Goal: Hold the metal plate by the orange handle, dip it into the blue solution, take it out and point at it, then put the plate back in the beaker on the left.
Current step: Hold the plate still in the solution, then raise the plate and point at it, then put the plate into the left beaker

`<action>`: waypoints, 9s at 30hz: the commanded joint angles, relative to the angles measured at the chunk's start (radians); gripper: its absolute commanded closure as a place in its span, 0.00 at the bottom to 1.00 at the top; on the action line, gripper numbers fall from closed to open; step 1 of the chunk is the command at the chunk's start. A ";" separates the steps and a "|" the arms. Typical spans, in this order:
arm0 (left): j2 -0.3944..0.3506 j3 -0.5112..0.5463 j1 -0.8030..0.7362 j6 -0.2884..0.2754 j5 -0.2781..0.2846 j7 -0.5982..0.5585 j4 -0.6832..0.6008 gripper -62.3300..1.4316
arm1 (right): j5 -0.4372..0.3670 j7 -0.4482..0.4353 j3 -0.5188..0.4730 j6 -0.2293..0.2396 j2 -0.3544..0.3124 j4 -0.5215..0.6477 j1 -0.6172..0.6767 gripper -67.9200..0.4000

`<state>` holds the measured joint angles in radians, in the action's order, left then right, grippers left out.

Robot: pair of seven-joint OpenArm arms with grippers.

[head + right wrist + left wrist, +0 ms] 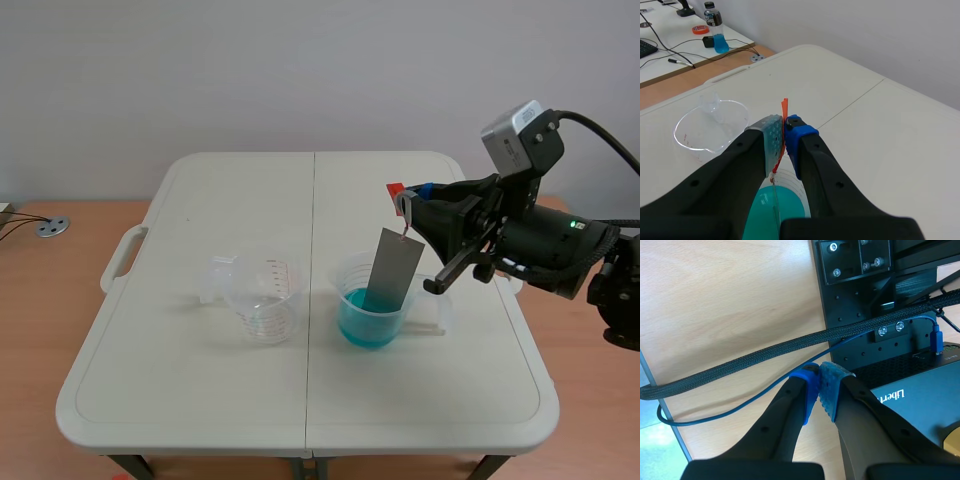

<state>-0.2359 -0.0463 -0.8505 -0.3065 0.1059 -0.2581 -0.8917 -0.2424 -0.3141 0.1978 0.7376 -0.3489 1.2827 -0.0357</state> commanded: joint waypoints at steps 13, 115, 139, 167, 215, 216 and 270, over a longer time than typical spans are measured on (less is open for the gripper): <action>-0.006 0.000 -0.016 -0.002 0.003 -0.006 -0.003 0.95 | -0.011 -0.014 -0.007 0.008 -0.006 0.016 -0.017 0.98; -0.180 -0.192 0.757 -0.372 -0.148 0.086 -0.573 0.95 | -0.267 0.377 -0.077 0.008 -0.008 0.573 0.041 0.98; -0.054 -0.470 0.981 -0.114 -0.148 0.204 -0.413 0.95 | -0.267 0.380 -0.077 0.008 -0.008 0.573 0.041 0.98; -0.061 -0.435 0.958 -0.072 -0.129 0.122 -0.390 0.95 | -0.267 0.379 -0.077 0.008 -0.008 0.573 0.041 0.98; -0.022 0.148 -0.249 -0.036 -0.182 -0.272 -0.193 0.95 | -0.259 0.439 0.156 -0.038 0.081 0.489 -0.222 0.98; -0.022 0.129 -0.238 -0.026 -0.182 -0.269 -0.179 0.95 | -0.259 0.444 0.164 -0.038 0.087 0.484 -0.227 0.98; -0.014 0.068 -0.160 -0.025 -0.181 -0.133 -0.109 0.95 | -0.256 0.484 0.230 -0.034 0.222 0.284 -0.250 0.98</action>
<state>-0.2546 0.0162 -0.9974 -0.3256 -0.0784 -0.3855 -0.9901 -0.4866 0.1848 0.4305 0.7040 -0.1383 1.5646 -0.2623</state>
